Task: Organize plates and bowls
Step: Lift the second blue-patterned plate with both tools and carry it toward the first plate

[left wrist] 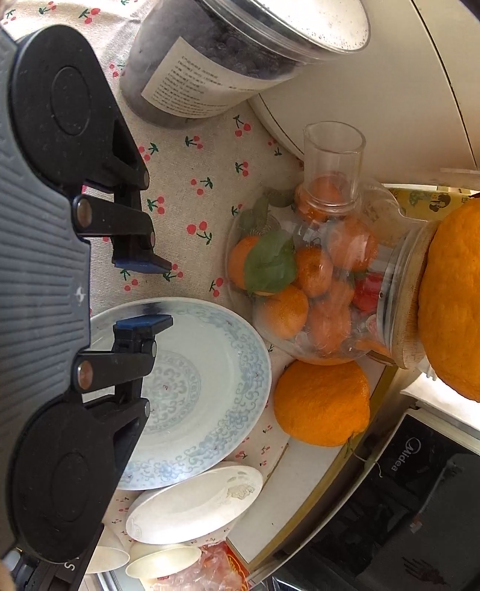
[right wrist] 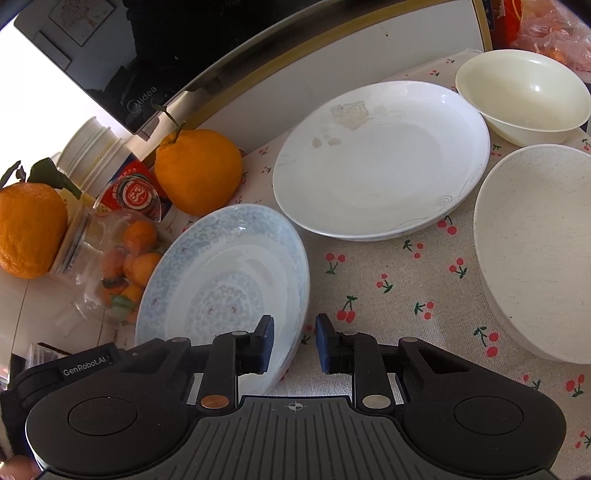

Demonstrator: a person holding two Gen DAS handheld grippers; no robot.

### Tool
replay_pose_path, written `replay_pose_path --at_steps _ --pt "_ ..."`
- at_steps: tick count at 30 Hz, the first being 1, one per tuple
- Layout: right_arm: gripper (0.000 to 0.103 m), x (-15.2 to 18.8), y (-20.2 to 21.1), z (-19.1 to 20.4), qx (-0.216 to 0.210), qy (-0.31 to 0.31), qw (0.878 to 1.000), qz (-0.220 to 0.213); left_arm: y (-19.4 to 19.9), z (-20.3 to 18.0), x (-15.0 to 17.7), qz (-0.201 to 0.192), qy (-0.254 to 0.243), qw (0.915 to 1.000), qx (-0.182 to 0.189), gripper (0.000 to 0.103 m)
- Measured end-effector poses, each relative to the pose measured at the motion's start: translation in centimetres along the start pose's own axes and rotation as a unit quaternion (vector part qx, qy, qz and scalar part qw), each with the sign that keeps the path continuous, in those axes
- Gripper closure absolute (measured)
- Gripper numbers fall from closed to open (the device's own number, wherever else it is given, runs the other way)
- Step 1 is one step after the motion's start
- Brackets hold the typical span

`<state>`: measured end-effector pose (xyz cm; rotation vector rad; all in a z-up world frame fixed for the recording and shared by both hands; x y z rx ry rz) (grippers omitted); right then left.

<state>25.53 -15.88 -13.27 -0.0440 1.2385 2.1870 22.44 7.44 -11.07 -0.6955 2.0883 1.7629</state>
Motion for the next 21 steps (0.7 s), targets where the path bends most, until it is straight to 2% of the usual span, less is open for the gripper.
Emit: replay_pose_path --at_steps 7,21 --pt "0.095 -0.17 -0.61 -0.48 -0.005 -0.004 1.000 0.001 -0.31 -0.17 -0.15 -0.001 -0.006 0.9999 0.016 0.091" --pt "0.092 0.16 -0.04 0.09 -0.007 0.015 1.000 0.001 -0.16 -0.08 -0.28 0.001 -0.005 0.9997 0.025 0.094"
Point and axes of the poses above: each gripper's, at about its wrist camera, not at the fingertips, and y roughly against the way its jaws point, z to its left, x to its underside, the point moved 2 cm from there along -y, roughly the way its jaws point, and after that the axes turned 10 degrees about -y, right-handed, at the moved point
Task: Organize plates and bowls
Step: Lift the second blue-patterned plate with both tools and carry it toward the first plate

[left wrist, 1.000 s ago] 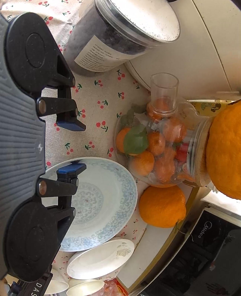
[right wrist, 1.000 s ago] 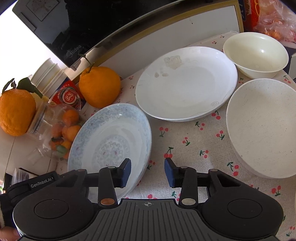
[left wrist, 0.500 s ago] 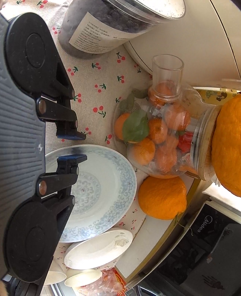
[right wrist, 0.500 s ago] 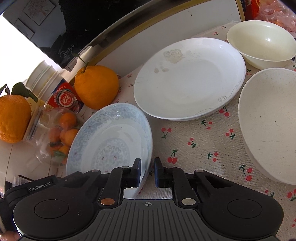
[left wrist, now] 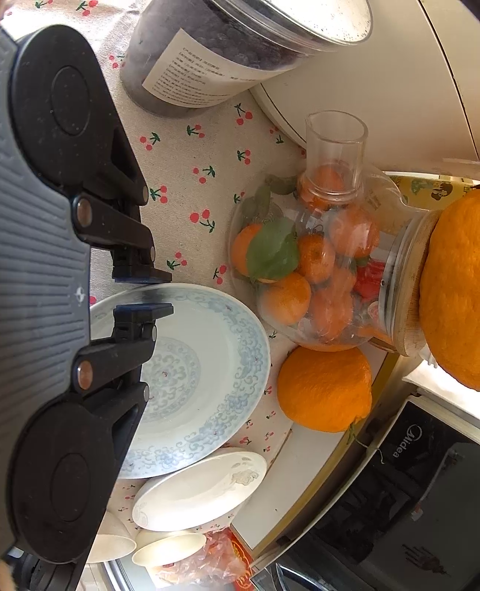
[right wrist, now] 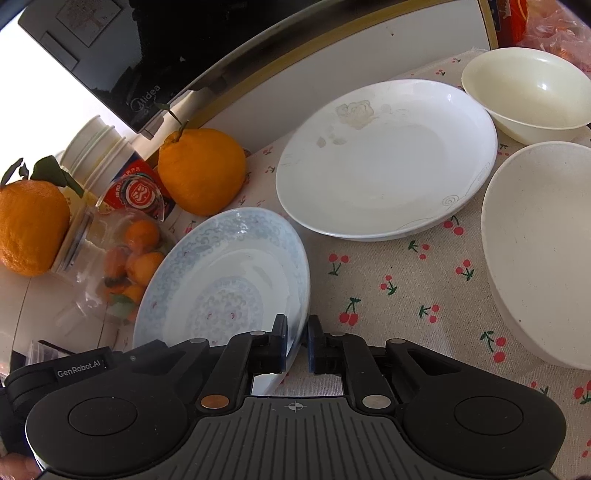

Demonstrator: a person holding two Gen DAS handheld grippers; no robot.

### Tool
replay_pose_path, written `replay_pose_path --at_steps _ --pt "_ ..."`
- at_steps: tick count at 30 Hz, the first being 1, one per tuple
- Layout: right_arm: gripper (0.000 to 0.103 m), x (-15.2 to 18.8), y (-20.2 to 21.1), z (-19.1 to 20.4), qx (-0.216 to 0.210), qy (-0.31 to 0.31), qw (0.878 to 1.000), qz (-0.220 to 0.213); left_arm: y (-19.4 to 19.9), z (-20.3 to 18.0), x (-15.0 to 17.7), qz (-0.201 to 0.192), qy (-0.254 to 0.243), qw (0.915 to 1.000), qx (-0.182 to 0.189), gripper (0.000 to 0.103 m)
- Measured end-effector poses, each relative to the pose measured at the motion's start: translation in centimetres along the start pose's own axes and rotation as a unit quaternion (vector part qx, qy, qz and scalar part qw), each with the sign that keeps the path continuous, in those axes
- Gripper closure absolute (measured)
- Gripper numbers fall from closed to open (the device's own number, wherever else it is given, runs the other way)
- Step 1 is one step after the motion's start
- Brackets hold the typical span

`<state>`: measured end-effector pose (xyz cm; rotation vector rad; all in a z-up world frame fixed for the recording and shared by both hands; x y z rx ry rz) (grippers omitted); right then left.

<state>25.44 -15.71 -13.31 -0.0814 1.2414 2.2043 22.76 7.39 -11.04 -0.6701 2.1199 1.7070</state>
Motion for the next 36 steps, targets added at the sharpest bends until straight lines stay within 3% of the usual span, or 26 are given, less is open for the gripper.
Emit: replay_pose_path --at_steps 19,36 --pt "0.091 0.8 5.2 0.7 -0.020 0.025 0.999 -0.015 5.7 -1.7 0.6 -0.042 -0.032 0.9985 0.015 0.095" --pt "0.089 5.4 12.8 0.2 -0.023 0.060 0.997 -0.043 12.1 -3.4 4.6 -0.080 -0.065 0.9945 0.020 0.095"
Point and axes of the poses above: each gripper's, at about its wrist camera, not at the fingertips, and y roughly against the way its jaws point, z to its left, x to its underside, the point moved 2 cm from there along -y, roughly the way its jaws point, and after that the axes turned 10 degrees about -y, right-handed, at the moved point
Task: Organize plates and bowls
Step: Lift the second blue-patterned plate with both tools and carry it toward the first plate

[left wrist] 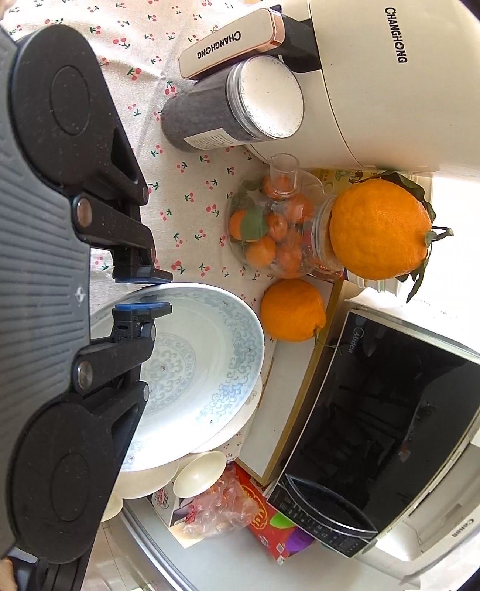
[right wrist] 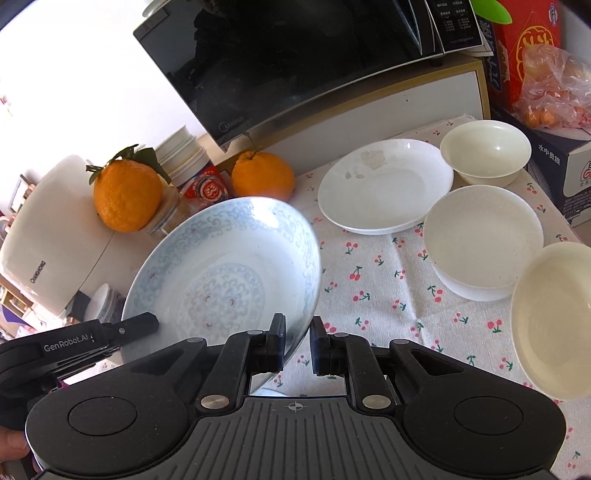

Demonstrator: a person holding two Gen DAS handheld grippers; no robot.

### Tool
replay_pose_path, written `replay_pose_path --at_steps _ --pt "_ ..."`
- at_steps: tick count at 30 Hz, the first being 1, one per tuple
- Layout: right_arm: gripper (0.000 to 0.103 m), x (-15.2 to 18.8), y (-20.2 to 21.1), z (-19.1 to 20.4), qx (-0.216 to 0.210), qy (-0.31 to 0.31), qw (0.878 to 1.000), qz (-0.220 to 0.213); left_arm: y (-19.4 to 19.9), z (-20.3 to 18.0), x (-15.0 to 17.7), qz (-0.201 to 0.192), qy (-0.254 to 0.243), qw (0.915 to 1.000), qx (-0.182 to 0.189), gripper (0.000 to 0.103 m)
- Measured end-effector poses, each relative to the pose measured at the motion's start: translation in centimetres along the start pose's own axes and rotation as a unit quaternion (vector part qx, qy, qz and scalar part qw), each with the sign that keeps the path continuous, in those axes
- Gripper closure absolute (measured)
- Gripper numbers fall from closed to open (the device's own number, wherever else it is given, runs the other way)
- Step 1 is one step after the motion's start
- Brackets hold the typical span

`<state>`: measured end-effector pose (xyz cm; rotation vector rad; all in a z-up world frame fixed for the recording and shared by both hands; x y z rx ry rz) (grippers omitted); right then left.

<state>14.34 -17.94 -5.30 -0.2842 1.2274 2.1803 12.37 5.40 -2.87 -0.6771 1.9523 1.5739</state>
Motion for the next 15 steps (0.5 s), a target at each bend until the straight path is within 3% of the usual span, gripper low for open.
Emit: replay_pose_path --at_steps 15 --pt "0.089 6.9 3.3 -0.4 0.021 0.041 0.999 0.027 3.7 0.6 6.6 0.030 0.012 0.9994 -0.007 0.095"
Point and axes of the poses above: each gripper's, at about its wrist camera, not at the fingertips, and y roughly against the way its jaws point, z to its left, x to its underside, the point moved 2 cm from there along -y, roughly the way its jaws point, and after that the axes turned 10 degrees about -y, right-handed, at the moved point
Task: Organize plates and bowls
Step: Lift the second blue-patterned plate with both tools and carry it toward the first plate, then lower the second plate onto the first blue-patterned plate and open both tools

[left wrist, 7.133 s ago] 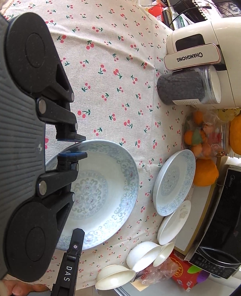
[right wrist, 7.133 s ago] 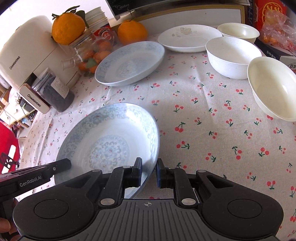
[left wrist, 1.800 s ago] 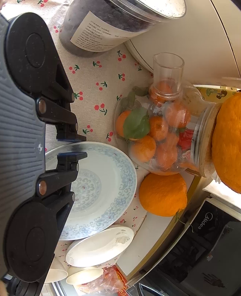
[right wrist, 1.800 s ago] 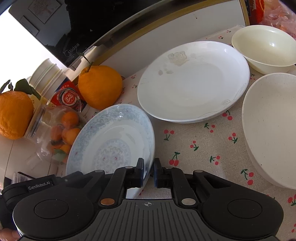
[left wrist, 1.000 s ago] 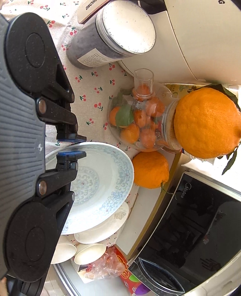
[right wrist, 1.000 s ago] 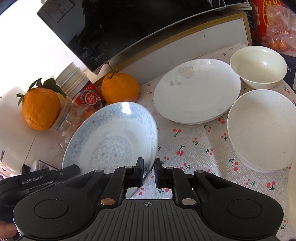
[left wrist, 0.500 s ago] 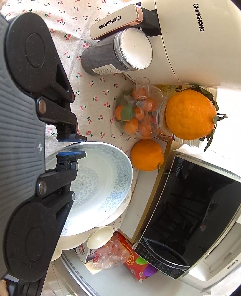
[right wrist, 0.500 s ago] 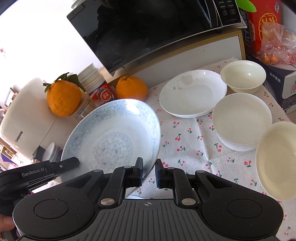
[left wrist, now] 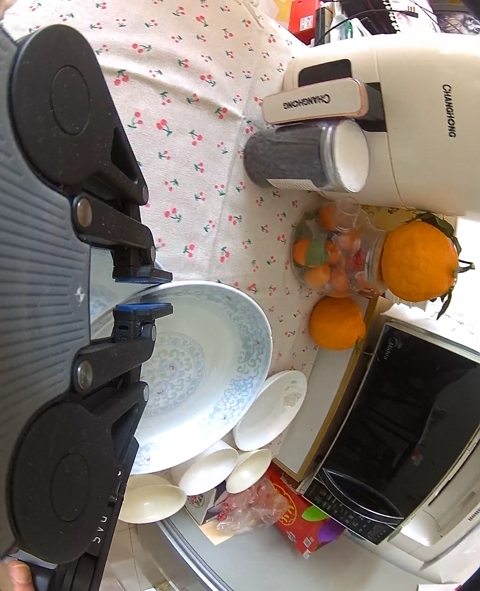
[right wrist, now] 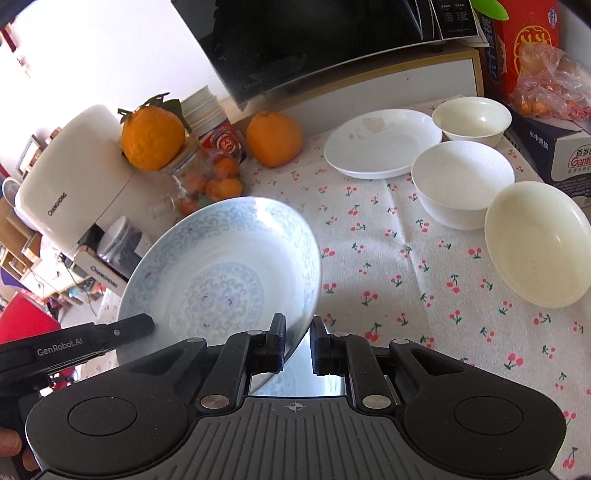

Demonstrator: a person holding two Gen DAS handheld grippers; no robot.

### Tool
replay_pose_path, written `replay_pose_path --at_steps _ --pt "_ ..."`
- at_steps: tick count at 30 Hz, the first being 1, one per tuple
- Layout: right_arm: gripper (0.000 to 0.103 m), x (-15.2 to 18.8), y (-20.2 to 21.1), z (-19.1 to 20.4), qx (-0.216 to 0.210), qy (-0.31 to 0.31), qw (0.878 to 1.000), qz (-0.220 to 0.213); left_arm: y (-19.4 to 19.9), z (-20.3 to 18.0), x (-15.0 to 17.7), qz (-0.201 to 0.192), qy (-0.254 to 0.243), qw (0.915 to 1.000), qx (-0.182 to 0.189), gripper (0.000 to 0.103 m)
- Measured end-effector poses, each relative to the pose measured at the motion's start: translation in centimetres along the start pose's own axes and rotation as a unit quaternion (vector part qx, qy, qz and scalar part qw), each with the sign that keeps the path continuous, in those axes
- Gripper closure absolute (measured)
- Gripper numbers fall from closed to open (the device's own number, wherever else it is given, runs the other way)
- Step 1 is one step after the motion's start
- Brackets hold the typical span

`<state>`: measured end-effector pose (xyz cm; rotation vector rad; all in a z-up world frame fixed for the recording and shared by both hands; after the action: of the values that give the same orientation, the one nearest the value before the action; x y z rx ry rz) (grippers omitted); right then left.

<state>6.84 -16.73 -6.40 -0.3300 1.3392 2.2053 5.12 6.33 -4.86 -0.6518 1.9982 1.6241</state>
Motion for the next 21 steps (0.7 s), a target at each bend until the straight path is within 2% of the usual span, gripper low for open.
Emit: replay_pose_path --at_steps 11,21 --pt "0.089 4.4 0.2 -0.5 0.025 0.017 0.999 0.029 0.7 0.5 4.1 0.037 0.004 0.9992 -0.012 0.094" --pt "0.089 5.5 0.0 -0.5 0.040 0.025 0.998 0.042 0.4 0.3 5.0 0.058 -0.003 0.9978 -0.034 0.092"
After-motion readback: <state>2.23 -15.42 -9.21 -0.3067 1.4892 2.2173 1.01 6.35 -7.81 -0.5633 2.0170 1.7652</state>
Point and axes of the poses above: each gripper's, at about its wrist camera, not at the fingertips, and y roughly against the way its jaws point, z to its left, x to its underside, the point moved 2 cm from there along -y, roughly the way its jaws point, and after that the axes turned 10 degrees about -y, right-handed, at the moved point
